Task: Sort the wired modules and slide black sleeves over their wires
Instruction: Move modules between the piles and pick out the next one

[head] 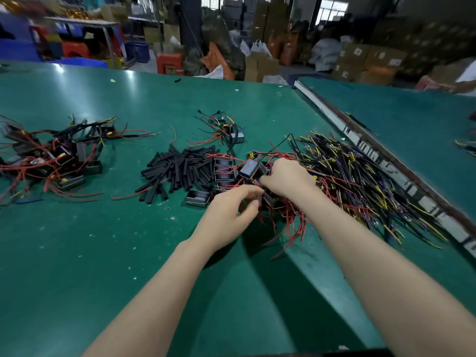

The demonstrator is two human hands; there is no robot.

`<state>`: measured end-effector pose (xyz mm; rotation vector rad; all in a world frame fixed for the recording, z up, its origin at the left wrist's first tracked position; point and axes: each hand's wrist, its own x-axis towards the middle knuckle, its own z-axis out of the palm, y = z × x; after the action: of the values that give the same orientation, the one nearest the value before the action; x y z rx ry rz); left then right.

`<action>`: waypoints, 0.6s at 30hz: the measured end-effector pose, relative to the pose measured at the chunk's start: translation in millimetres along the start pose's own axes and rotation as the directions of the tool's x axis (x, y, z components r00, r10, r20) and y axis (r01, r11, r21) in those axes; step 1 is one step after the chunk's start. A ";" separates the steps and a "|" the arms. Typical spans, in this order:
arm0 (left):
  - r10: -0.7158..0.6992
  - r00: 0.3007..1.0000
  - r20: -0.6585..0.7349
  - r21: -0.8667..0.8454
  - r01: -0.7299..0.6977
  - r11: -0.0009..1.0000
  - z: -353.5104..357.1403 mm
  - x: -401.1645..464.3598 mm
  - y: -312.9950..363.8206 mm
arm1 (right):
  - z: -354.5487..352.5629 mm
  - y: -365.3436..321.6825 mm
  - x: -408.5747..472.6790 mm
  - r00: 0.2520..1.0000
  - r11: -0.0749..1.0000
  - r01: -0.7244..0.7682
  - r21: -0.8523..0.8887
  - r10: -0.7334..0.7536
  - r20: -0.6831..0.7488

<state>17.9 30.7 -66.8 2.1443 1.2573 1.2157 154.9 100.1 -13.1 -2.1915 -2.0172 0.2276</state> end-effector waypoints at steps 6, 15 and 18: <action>-0.286 0.958 -0.014 -0.466 0.247 0.850 -4.4 5.0 5.3 | -50.7 34.4 -7.8 0.978 0.630 0.015 0.776 0.154 -0.144; -0.229 0.969 0.096 -0.780 0.216 0.588 -7.1 9.0 19.0 | -64.5 11.4 -66.4 0.979 -0.223 0.166 0.961 -0.079 -0.187; -0.183 0.972 0.150 -0.812 0.226 0.539 -3.4 5.9 23.4 | -44.4 -7.5 -77.2 0.965 -0.287 0.042 0.957 -0.235 -0.113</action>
<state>28.5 22.8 -46.4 1.2604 0.6424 1.2790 150.9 23.4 32.5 -0.6743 -0.9986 1.4290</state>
